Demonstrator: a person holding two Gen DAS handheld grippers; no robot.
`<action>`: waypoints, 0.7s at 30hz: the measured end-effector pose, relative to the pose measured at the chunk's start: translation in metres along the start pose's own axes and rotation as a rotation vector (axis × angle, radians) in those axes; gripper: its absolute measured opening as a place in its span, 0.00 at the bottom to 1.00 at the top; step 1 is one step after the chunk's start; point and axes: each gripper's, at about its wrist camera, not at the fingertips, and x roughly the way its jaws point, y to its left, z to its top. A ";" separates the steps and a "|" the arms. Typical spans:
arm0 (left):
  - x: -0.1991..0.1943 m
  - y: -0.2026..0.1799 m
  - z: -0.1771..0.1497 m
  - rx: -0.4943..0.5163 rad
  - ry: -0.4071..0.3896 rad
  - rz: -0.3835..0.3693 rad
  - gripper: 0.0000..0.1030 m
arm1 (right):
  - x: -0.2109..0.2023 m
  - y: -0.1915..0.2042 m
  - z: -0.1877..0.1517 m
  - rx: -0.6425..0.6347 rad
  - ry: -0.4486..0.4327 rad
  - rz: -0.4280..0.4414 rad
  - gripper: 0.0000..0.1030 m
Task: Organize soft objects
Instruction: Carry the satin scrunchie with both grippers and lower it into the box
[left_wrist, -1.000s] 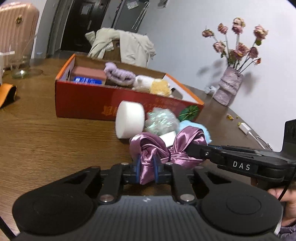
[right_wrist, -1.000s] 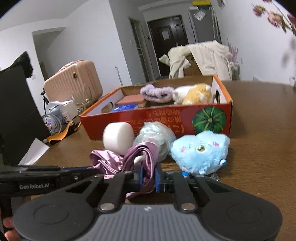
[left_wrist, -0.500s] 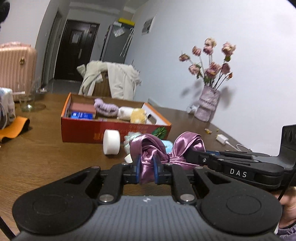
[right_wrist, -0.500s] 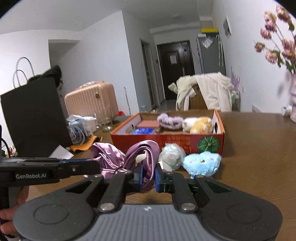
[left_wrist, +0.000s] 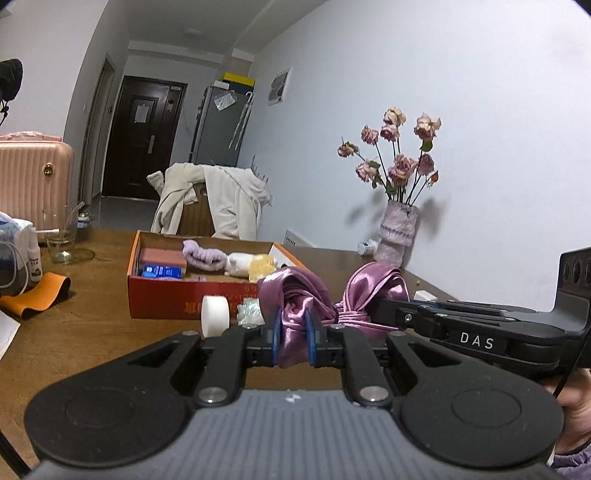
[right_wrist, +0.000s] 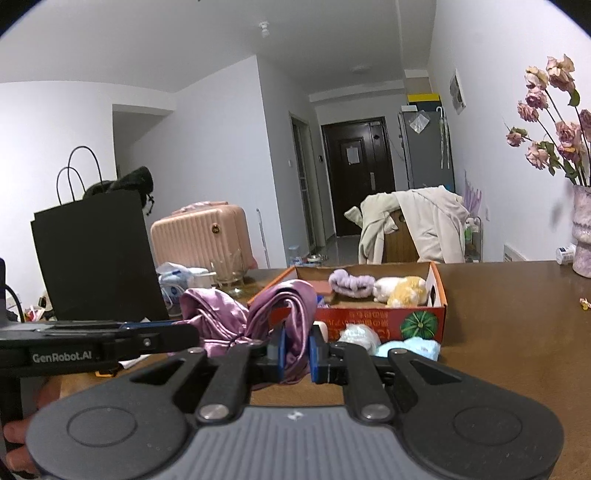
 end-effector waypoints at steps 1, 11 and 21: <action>0.001 0.001 0.002 0.002 -0.004 -0.001 0.14 | 0.002 0.000 0.002 -0.003 -0.002 0.000 0.12; 0.046 0.025 0.042 0.004 -0.023 -0.010 0.14 | 0.053 -0.025 0.042 0.021 -0.015 0.021 0.12; 0.168 0.084 0.100 -0.040 0.058 0.006 0.14 | 0.180 -0.084 0.095 0.095 0.063 0.028 0.12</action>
